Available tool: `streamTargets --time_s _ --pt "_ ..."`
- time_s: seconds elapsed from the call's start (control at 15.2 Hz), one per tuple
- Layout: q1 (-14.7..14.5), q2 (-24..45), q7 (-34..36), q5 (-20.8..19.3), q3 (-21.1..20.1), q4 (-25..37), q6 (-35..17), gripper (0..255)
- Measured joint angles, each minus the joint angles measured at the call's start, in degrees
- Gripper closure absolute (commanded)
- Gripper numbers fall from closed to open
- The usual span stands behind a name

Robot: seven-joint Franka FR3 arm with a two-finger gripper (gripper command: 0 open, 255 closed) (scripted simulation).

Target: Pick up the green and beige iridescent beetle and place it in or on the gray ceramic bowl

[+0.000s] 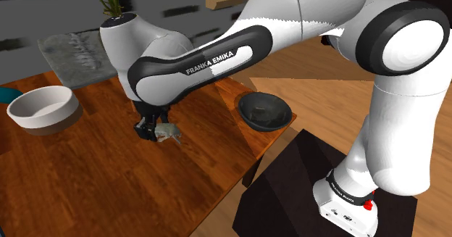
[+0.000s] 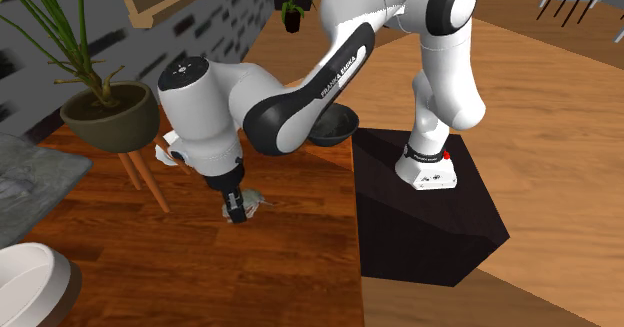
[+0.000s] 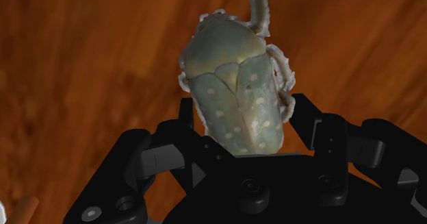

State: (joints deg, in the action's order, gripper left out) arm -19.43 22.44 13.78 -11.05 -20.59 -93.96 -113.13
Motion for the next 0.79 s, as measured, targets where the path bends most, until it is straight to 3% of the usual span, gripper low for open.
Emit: streamTargets --time_s 0.79 --pt "-0.33 -1.51 -0.82 0.93 -0.49 7.14 8.5 255"
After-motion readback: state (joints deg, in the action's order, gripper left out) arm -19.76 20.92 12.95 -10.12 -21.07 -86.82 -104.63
